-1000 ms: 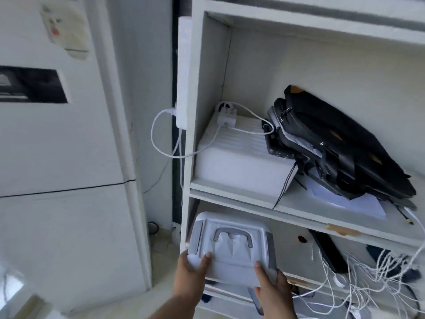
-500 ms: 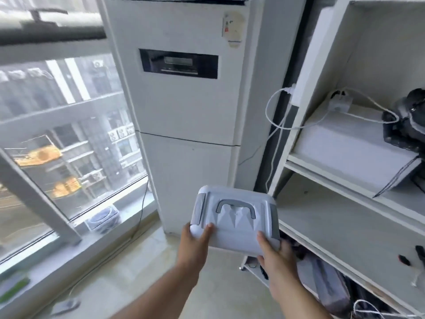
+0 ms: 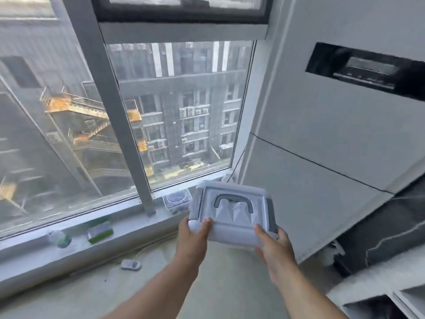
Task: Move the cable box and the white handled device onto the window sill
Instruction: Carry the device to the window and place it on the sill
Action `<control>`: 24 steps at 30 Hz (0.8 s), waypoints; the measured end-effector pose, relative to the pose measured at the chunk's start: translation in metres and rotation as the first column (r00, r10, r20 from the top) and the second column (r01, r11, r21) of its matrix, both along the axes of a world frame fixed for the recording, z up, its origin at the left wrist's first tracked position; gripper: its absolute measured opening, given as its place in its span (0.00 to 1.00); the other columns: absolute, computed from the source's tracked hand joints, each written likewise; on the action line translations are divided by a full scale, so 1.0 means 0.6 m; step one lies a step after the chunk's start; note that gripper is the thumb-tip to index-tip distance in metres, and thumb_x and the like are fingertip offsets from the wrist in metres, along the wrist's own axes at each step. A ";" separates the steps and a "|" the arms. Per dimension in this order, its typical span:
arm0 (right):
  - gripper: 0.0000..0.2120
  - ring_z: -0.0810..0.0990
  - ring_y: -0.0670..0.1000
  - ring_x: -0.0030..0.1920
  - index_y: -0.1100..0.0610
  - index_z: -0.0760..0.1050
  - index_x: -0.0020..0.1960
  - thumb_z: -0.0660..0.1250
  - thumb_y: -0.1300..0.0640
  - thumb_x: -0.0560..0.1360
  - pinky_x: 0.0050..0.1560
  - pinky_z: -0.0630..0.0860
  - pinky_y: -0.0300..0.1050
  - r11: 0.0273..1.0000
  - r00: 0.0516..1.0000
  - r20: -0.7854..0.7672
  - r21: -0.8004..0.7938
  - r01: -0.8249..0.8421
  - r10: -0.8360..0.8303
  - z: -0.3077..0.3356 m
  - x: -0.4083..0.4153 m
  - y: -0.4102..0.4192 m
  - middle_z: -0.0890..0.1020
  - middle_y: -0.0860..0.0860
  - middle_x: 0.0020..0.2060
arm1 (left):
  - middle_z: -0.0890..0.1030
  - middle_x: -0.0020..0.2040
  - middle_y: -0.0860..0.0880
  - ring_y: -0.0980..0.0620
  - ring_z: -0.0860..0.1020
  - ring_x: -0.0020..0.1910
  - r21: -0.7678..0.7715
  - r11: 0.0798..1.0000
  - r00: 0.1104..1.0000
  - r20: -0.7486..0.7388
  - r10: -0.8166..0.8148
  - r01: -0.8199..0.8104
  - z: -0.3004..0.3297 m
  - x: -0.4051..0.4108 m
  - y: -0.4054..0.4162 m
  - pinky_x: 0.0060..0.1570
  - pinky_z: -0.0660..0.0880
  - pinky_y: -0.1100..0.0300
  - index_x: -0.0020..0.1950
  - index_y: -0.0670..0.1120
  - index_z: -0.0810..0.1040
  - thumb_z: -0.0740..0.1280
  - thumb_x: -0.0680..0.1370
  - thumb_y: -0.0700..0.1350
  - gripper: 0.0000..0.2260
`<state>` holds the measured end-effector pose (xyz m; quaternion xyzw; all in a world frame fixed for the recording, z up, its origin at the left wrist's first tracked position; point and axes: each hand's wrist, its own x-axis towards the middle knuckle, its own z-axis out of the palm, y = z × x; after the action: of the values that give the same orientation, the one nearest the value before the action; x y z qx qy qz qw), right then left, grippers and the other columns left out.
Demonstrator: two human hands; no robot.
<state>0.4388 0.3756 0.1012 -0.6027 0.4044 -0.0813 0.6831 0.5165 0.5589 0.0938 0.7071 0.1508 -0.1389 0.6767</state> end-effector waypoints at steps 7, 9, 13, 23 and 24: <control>0.18 0.86 0.58 0.54 0.49 0.75 0.57 0.77 0.50 0.71 0.63 0.81 0.63 0.987 0.985 -0.063 0.005 -0.160 0.160 -0.014 0.221 0.041 0.84 0.52 0.54 | 0.80 0.59 0.52 0.44 0.82 0.59 -0.023 0.998 0.991 -0.120 0.063 -0.066 -0.028 0.182 0.072 0.63 0.80 0.40 0.70 0.54 0.71 0.76 0.71 0.59 0.30; 0.20 0.85 0.57 0.54 0.51 0.74 0.60 0.77 0.51 0.72 0.62 0.81 0.61 0.979 0.976 -0.080 -0.005 -0.203 0.202 -0.034 0.296 0.040 0.84 0.53 0.54 | 0.79 0.62 0.51 0.46 0.81 0.59 -0.041 0.995 0.987 -0.137 0.085 -0.091 -0.048 0.242 0.077 0.64 0.79 0.41 0.73 0.54 0.69 0.76 0.73 0.57 0.32; 0.24 0.83 0.53 0.48 0.58 0.73 0.64 0.77 0.53 0.72 0.45 0.80 0.49 0.947 0.943 -0.111 -0.034 -0.319 0.314 -0.078 0.433 0.025 0.83 0.55 0.54 | 0.78 0.58 0.54 0.49 0.81 0.55 -0.026 0.990 0.976 -0.172 0.135 -0.142 -0.079 0.350 0.081 0.53 0.83 0.48 0.71 0.55 0.68 0.75 0.76 0.53 0.26; 0.37 0.85 0.56 0.54 0.56 0.73 0.67 0.79 0.42 0.64 0.55 0.82 0.54 0.867 0.836 -0.276 -0.016 -0.498 0.475 -0.298 0.767 0.018 0.84 0.54 0.57 | 0.80 0.58 0.56 0.48 0.83 0.55 0.039 0.970 0.927 -0.286 0.242 -0.241 -0.292 0.626 0.092 0.61 0.82 0.42 0.71 0.57 0.69 0.77 0.72 0.55 0.30; 0.34 0.84 0.56 0.55 0.56 0.72 0.68 0.78 0.44 0.67 0.54 0.80 0.53 0.867 0.833 -0.281 -0.009 -0.499 0.477 -0.328 0.792 0.021 0.84 0.53 0.57 | 0.81 0.59 0.56 0.48 0.83 0.56 0.045 0.969 0.923 -0.296 0.244 -0.242 -0.324 0.651 0.095 0.62 0.81 0.42 0.71 0.57 0.70 0.77 0.72 0.56 0.30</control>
<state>0.9138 0.3884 -0.0958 -0.7185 0.3225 0.1619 0.5946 0.9070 0.6158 -0.1003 0.6561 0.3385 -0.1591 0.6554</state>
